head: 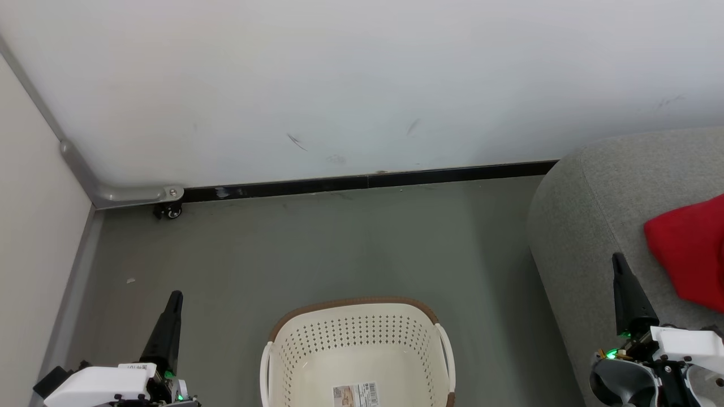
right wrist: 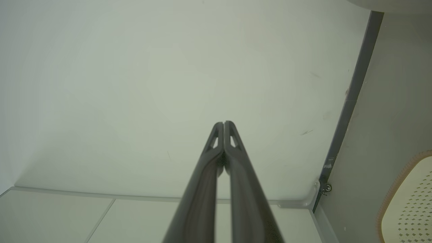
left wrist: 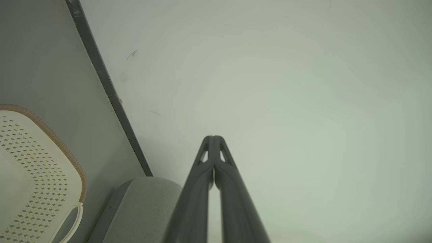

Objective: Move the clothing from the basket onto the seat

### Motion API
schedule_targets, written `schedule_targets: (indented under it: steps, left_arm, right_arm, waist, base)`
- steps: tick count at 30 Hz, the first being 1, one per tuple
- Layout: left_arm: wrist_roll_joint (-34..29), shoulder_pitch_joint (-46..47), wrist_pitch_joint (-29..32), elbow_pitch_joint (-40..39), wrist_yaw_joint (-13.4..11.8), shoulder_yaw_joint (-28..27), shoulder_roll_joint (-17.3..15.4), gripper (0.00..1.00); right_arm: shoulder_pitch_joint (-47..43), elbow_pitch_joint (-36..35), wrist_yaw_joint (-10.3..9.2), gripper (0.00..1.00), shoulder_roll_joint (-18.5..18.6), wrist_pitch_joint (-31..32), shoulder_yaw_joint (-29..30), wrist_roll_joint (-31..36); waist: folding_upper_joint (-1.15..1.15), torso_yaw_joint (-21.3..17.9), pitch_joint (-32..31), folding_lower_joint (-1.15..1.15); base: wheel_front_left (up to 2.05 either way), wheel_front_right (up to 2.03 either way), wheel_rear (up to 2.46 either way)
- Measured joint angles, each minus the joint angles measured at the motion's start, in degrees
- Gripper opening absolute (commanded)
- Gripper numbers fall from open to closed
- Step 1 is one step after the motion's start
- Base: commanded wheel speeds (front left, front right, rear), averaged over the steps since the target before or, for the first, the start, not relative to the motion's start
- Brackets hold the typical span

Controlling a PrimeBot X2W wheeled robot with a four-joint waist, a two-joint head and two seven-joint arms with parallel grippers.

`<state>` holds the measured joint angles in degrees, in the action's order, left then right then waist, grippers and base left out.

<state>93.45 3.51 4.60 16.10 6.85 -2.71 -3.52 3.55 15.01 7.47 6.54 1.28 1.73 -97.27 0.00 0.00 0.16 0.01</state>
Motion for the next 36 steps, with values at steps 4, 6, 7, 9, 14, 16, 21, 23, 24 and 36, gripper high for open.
schedule_targets:
  steps: [4,6,7,9,14,16,21,23,24,36]
  left_arm:
    - [0.0,0.0,0.0,0.0,0.0,0.0,0.0,0.0]
    - [0.0,0.0,0.0,0.0,0.0,0.0,0.0,0.0]
    - [0.0,0.0,0.0,0.0,0.0,0.0,0.0,0.0]
    - [0.0,0.0,0.0,0.0,0.0,0.0,0.0,0.0]
    - [0.0,0.0,0.0,0.0,0.0,0.0,0.0,0.0]
    - [0.0,0.0,0.0,0.0,0.0,0.0,0.0,0.0]
    - [0.0,0.0,0.0,0.0,0.0,-0.1,0.0,0.0]
    - [0.0,0.0,0.0,0.0,0.0,-0.1,0.0,0.0]
    - [0.0,0.0,0.0,0.0,0.0,-0.1,0.0,0.0]
    - [0.0,0.0,0.0,-0.1,0.0,-0.1,0.0,0.0]
  right_arm:
    - [0.0,0.0,0.0,0.0,-0.1,0.0,0.0,0.0]
    - [0.0,0.0,0.0,0.0,-0.1,0.0,0.1,0.1]
    - [0.0,0.0,0.0,0.0,-0.1,0.0,0.1,0.1]
    - [0.0,0.0,0.0,0.0,-0.1,0.2,0.1,0.1]
    - [0.0,0.0,0.0,0.0,-0.2,0.2,0.1,0.1]
    - [0.0,0.0,0.0,0.0,-0.2,0.2,0.2,0.1]
    - [0.0,0.0,0.0,0.0,-0.3,0.2,0.2,0.1]
    - [0.0,0.0,0.0,0.0,-0.3,0.2,0.2,0.1]
    - [0.0,0.0,0.0,0.0,-0.4,0.2,0.2,0.1]
    - [0.0,0.0,0.0,0.0,-0.4,0.3,0.4,0.1]
  waist:
    - [0.0,0.0,0.0,0.0]
    - [0.0,0.0,0.0,0.0]
    - [0.0,0.0,0.0,0.0]
    - [0.0,0.0,0.0,0.0]
    - [0.0,0.0,0.0,0.0]
    - [0.0,0.0,0.0,0.0]
    - [0.0,0.0,0.0,0.0]
    - [0.0,0.0,0.0,0.0]
    - [0.0,0.0,0.0,0.0]
    - [0.0,0.0,0.0,0.0]
  base:
    - [0.0,0.0,0.0]
    - [0.0,0.0,0.0]
    - [0.0,0.0,0.0]
    - [0.0,0.0,0.0]
    - [0.0,0.0,0.0]
    - [0.0,0.0,0.0]
    - [0.0,0.0,0.0]
    - [0.0,0.0,0.0]
    - [0.0,0.0,0.0]
    - [0.0,0.0,0.0]
